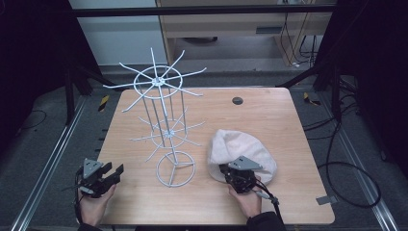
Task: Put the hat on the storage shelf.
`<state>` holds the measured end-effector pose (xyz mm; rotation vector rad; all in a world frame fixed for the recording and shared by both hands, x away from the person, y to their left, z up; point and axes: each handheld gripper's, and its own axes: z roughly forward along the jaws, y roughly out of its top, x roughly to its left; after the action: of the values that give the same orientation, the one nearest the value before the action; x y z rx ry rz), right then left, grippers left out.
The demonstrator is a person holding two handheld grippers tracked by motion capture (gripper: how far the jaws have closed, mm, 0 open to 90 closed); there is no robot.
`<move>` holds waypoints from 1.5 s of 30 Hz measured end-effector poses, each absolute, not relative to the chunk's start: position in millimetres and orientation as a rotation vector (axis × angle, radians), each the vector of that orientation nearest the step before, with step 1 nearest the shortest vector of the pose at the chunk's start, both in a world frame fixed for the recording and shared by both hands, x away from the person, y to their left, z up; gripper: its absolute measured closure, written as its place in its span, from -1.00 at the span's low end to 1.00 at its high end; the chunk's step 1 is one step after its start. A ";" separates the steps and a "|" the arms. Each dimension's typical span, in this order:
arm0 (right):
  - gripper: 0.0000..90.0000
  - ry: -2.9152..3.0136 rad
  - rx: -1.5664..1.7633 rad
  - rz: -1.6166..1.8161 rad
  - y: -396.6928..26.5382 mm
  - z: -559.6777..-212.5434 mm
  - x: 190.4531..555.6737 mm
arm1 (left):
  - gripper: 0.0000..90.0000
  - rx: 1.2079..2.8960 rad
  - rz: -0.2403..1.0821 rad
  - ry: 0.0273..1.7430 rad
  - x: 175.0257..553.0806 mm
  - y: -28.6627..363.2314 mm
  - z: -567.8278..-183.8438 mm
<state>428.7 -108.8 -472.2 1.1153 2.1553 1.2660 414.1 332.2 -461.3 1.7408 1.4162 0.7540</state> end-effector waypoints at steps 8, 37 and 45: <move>1.00 2.069 1.102 1.362 -143.0 -439.2 417.2 | 0.12 1.740 0.759 1.418 413.8 332.4 -461.3; 1.00 2.101 1.355 1.000 -234.8 -472.6 435.2 | 0.11 1.745 0.759 1.420 413.9 332.4 -461.9; 1.00 2.135 1.322 1.009 -228.7 -472.7 415.3 | 0.11 1.743 0.761 1.421 413.6 332.6 -461.8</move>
<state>415.3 -228.7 -472.7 1.3223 2.1349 1.0093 413.6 332.6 -461.8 1.7426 1.4208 0.7610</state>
